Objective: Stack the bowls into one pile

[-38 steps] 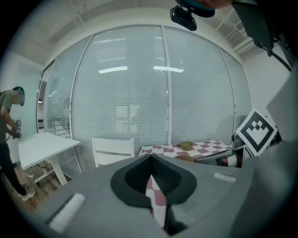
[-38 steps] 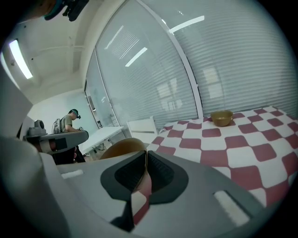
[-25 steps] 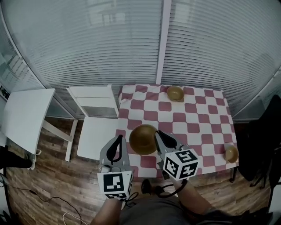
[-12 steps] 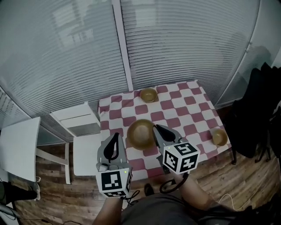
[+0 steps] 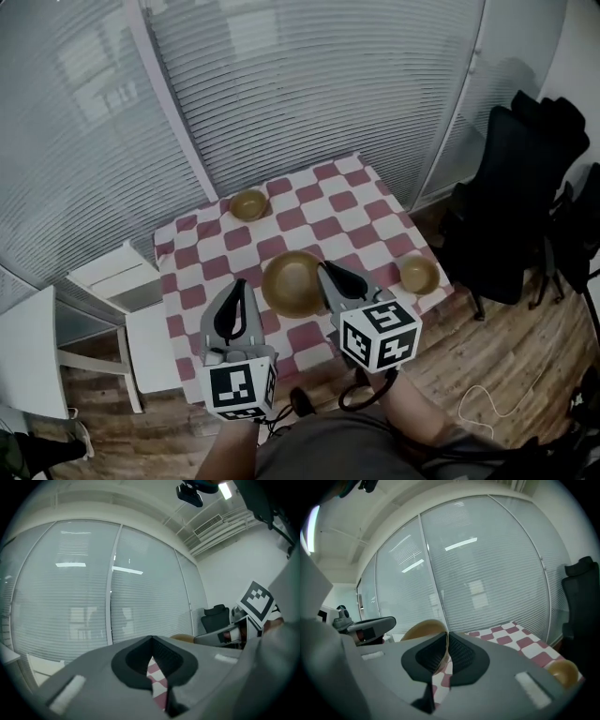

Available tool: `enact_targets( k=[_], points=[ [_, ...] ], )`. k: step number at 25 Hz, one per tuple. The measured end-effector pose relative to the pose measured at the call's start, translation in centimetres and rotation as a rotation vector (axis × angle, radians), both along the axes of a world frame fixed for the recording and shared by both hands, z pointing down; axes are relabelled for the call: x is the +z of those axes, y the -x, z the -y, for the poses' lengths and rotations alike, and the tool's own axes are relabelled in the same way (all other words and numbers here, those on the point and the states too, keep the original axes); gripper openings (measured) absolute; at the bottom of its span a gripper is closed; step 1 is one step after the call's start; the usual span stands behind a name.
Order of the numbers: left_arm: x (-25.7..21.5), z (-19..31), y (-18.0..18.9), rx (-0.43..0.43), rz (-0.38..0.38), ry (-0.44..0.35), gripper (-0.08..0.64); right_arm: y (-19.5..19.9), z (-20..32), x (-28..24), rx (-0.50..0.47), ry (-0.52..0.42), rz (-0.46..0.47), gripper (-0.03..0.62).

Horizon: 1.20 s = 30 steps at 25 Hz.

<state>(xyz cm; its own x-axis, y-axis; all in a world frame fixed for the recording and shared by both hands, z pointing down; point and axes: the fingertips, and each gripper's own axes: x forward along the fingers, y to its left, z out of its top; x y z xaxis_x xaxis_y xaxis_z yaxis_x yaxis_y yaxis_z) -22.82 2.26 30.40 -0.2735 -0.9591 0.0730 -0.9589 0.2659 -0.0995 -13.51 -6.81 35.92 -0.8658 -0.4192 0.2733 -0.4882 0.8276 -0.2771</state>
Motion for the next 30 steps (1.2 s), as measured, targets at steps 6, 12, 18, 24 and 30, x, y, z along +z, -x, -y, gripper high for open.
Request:
enact_targets(
  k=[6,12,18,24,30],
  points=[
    [0.7,5.2,-5.9,0.102,-0.001,0.018,0.000,-6.6,4.3,0.3,0.094,0.001,-0.012,0.041],
    [0.8,9.9,-11.2,0.196,-0.015,0.024,0.000,-13.0,7.8,1.4,0.196,0.016,-0.031,0.041],
    [1.4,14.2,-16.3,0.292,-0.032,0.026,0.000,-19.6,10.8,2.5,0.309,0.030,-0.057,0.042],
    [2.7,17.4,-20.7,0.368,-0.037,0.054,0.000,-24.9,12.8,4.7,0.397,0.072,-0.079,0.041],
    [4.2,19.4,-23.2,0.399,-0.051,0.083,0.000,-27.8,13.9,6.5,0.431,0.113,-0.095,0.043]
  ],
)
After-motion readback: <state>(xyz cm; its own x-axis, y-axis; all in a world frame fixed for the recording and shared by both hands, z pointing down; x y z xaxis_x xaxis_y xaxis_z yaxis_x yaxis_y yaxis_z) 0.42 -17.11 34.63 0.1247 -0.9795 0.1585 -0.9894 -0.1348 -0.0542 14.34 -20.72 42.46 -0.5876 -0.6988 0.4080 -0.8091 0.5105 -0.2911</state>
